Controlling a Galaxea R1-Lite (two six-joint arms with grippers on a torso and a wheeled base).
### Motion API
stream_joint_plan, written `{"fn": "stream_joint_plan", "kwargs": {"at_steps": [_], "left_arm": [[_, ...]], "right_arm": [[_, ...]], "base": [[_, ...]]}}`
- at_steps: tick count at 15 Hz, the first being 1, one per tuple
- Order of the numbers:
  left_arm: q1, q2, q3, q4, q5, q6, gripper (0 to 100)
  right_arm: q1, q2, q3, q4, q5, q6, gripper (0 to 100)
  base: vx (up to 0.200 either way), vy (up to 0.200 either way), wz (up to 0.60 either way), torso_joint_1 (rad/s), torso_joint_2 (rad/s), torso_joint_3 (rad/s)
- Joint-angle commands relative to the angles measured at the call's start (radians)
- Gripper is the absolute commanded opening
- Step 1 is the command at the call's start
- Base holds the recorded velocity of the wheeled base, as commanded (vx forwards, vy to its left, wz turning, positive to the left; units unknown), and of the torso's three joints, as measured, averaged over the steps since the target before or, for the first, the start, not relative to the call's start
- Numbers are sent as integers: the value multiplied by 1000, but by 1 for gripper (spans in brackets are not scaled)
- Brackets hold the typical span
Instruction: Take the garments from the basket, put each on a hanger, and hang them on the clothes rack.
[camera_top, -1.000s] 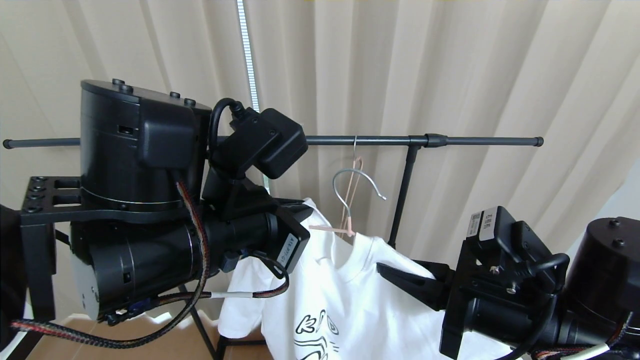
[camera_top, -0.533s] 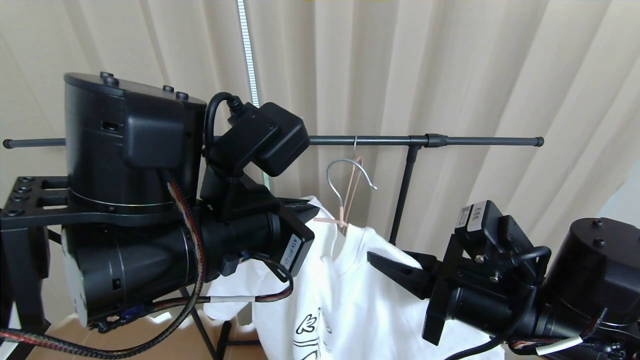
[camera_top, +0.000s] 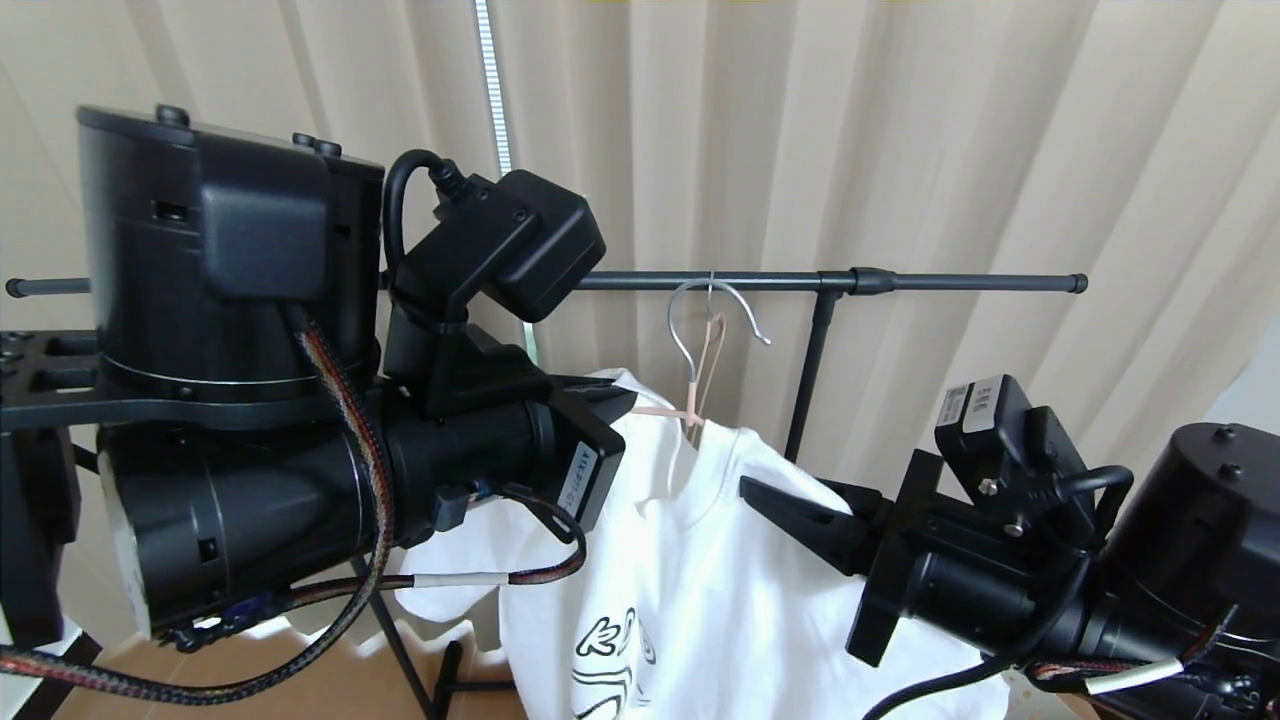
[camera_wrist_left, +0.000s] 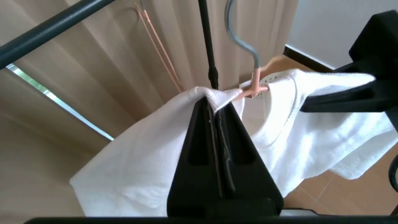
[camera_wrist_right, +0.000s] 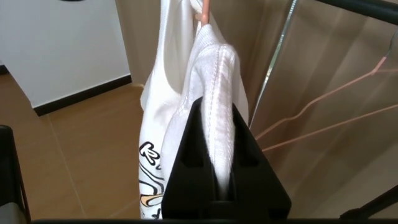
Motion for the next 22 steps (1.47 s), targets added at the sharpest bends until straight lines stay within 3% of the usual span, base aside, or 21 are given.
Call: {"fn": "stream_joint_plan", "kwargs": {"at_steps": [1, 21, 22], "left_arm": [[0, 0, 1, -1, 1, -2, 0], [-32, 0, 31, 1, 1, 4, 0], [-32, 2, 37, -1, -1, 4, 100]], "right_arm": [[1, -20, -3, -1, 0, 3, 0], [1, -40, -22, -7, -24, 7, 0], [1, -40, -22, -5, -24, 7, 0]], "base": [[0, 0, 0, 0, 0, 0], [0, 0, 0, 0, 0, 0], [0, 0, 0, 0, 0, 0]]}}
